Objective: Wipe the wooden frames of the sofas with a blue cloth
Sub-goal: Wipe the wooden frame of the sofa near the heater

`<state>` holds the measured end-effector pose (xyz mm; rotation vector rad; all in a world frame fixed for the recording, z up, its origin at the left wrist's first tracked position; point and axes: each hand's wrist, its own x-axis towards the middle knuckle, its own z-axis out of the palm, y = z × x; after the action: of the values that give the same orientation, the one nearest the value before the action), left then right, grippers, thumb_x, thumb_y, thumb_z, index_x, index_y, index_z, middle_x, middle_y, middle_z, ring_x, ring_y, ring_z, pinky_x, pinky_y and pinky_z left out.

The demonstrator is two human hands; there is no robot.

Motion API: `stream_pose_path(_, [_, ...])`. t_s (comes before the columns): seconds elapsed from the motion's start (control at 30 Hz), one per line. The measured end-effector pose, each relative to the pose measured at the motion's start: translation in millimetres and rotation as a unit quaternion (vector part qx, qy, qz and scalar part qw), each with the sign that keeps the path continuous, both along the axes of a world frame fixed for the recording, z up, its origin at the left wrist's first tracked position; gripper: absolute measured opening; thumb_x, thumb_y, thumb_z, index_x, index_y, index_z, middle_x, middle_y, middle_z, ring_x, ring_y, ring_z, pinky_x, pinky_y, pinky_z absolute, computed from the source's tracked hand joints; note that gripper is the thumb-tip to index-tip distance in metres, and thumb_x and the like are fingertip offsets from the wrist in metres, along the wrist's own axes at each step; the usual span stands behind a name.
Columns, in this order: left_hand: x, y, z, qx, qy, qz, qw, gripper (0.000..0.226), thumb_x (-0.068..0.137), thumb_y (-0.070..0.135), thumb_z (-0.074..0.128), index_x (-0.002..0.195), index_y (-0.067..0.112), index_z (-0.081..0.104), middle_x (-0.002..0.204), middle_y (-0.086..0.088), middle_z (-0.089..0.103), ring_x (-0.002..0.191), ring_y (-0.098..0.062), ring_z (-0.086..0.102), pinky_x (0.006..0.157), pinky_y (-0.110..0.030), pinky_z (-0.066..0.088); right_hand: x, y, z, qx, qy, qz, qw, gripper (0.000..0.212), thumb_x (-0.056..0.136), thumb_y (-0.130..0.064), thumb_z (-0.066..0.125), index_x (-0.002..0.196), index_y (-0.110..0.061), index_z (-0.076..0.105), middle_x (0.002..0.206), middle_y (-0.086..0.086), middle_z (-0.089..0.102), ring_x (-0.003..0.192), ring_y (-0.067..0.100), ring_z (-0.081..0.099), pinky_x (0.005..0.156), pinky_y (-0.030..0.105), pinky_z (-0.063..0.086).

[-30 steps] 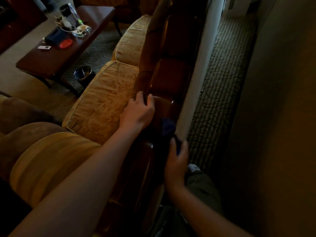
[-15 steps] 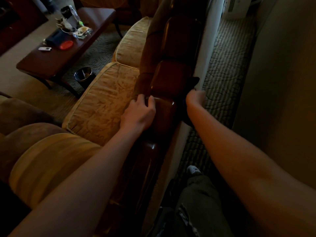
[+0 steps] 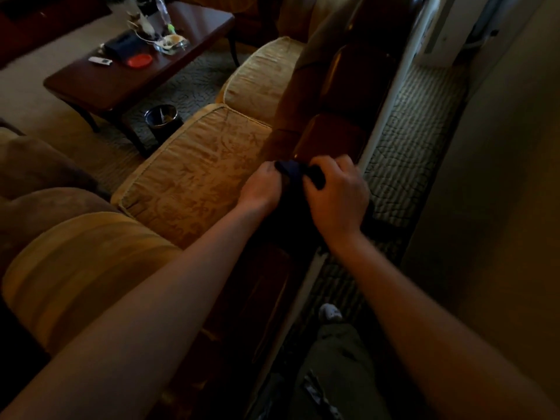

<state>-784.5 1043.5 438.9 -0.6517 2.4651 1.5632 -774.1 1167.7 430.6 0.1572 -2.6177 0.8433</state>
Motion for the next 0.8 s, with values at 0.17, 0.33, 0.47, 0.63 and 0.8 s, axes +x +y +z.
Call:
stream_pose_path(0.17, [10.7,-53.4,-9.4,0.226,-0.049,0.172,0.958,0.037,0.103,0.032,0.021,0.095,0.014,0.053,0.088,-0.002,0.052,0.075,-0.015,0.049,0.066,-0.027,0.036,-70.4,-35.6,22.1,0.258,-0.113,0.155,0.947,0.03,0.092,-0.04,0.053,0.117,-0.026,0.061,0.12,0.001,0.056,0.113,0.024,0.05,0.089,0.038,0.036])
stream_pose_path(0.33, [32.7,-94.8,-30.9,0.19,-0.083,0.227,0.952,0.041,0.103,0.029,0.022,0.077,0.012,0.049,0.08,-0.006,0.052,0.069,-0.014,0.048,0.063,-0.025,0.035,-47.3,-104.4,29.6,0.423,-0.183,0.283,0.841,0.024,0.097,-0.025,0.048,0.119,-0.017,0.056,0.122,0.004,0.058,0.112,0.024,0.054,0.087,0.036,0.035])
stream_pose_path(0.47, [41.0,-104.3,-31.5,0.192,-0.1,0.225,0.95,0.045,0.103,0.031,0.021,0.074,0.01,0.049,0.077,-0.006,0.051,0.066,-0.016,0.047,0.061,-0.027,0.035,2.8,-135.5,19.8,0.515,-0.129,0.377,0.759,0.029,0.099,-0.028,0.04,0.122,-0.019,0.056,0.124,0.001,0.055,0.111,0.021,0.052,0.081,0.032,0.033])
stream_pose_path(0.63, [61.2,-128.9,-41.8,0.219,-0.097,0.24,0.941,0.052,0.104,0.037,0.021,0.079,0.008,0.056,0.083,-0.007,0.055,0.07,-0.018,0.051,0.059,-0.028,0.039,-1.8,-124.0,47.6,0.466,-0.247,0.448,0.722,0.028,0.089,-0.043,0.057,0.108,-0.022,0.057,0.091,-0.007,0.049,0.091,0.015,0.047,0.077,0.036,0.036])
stream_pose_path(0.8, [83.2,-151.8,-53.6,0.224,-0.1,0.258,0.935,0.054,0.103,0.04,0.021,0.076,0.011,0.059,0.085,-0.005,0.057,0.074,-0.018,0.052,0.065,-0.029,0.037,-14.4,-137.7,54.5,0.533,-0.313,0.38,0.689,0.059,0.08,-0.055,0.064,0.127,-0.022,0.053,0.119,-0.001,0.055,0.111,0.024,0.05,0.092,0.045,0.041])
